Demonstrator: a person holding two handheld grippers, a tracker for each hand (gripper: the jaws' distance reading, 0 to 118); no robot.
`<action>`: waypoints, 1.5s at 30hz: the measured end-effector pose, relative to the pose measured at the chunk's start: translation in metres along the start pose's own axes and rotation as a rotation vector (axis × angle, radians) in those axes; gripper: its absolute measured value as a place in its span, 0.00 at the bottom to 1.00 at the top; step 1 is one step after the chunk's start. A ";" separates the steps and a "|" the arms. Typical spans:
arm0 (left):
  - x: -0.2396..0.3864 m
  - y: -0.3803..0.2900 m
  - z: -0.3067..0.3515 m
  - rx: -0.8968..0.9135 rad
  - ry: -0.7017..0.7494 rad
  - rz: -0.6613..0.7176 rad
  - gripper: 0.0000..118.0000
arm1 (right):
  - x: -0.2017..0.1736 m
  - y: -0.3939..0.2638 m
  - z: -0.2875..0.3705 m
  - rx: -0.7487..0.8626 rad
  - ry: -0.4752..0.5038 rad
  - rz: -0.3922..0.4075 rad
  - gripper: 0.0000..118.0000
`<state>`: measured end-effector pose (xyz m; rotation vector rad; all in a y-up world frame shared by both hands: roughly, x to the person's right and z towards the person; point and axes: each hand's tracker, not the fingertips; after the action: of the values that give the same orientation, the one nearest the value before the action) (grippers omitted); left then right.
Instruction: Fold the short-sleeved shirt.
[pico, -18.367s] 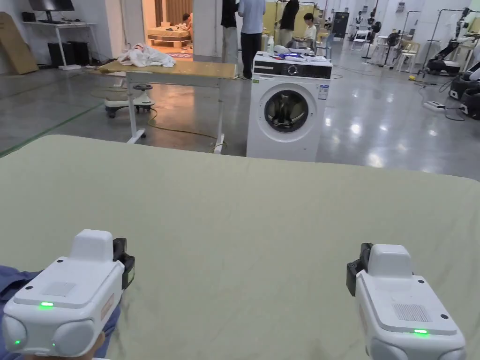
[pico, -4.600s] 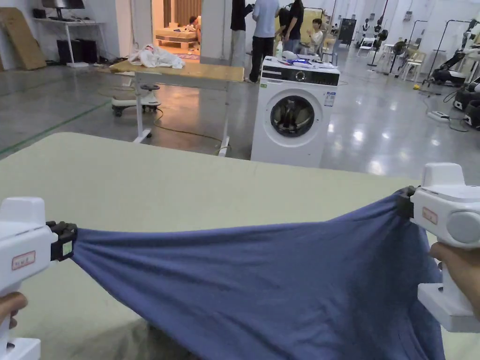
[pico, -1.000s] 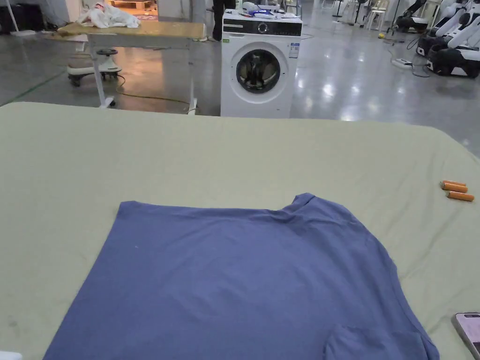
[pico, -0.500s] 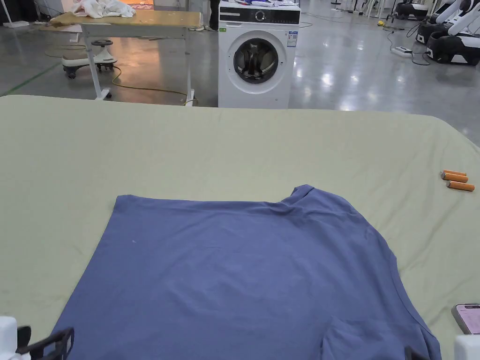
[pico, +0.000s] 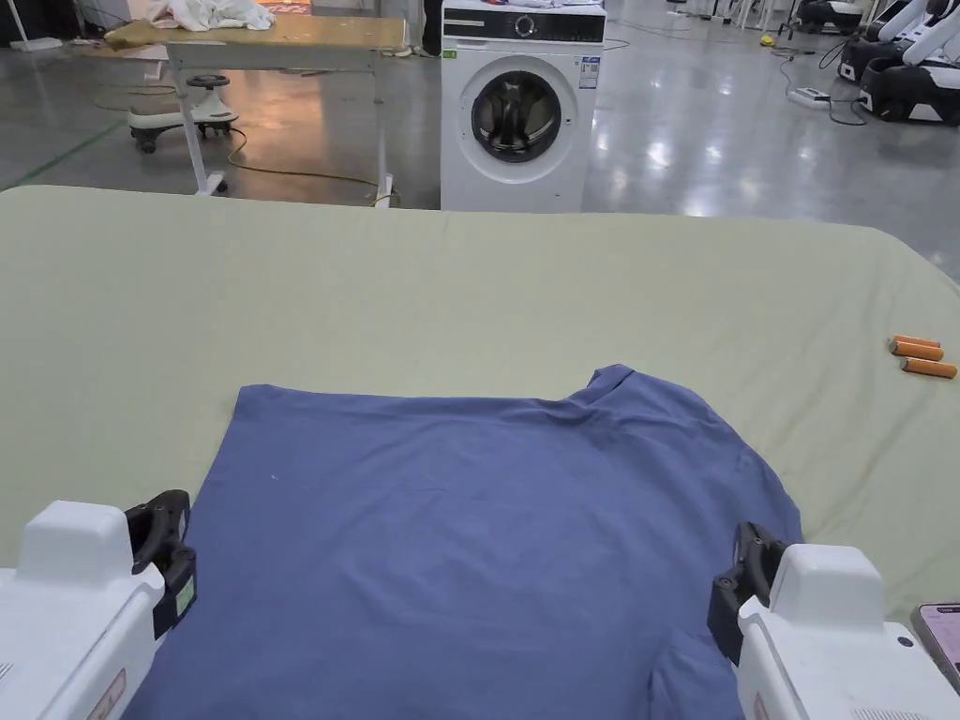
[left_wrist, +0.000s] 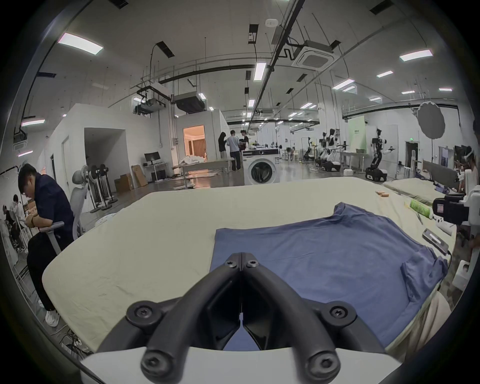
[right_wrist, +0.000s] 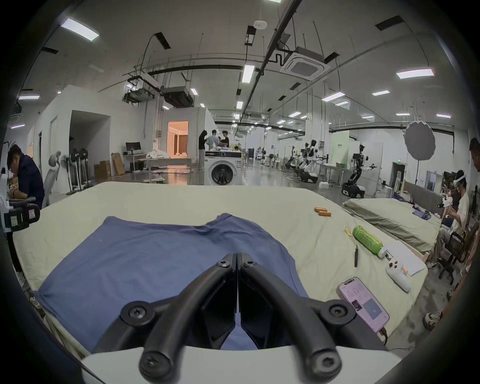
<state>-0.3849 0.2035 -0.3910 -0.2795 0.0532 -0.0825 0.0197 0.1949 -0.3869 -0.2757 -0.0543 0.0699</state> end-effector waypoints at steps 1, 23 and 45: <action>0.001 0.001 0.002 0.003 0.001 0.002 0.00 | -0.003 0.000 0.000 0.011 0.002 0.002 0.00; -0.069 -0.039 0.031 -0.503 -0.063 0.078 0.00 | -0.009 0.000 -0.008 0.073 0.053 0.033 0.00; -0.061 -0.098 -0.016 -0.796 -0.080 0.107 0.10 | 0.019 -0.030 -0.009 -0.078 0.017 0.061 0.00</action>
<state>-0.4537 0.1112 -0.3766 -1.0739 0.0195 0.0619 0.0413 0.1654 -0.3861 -0.3554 -0.0320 0.1258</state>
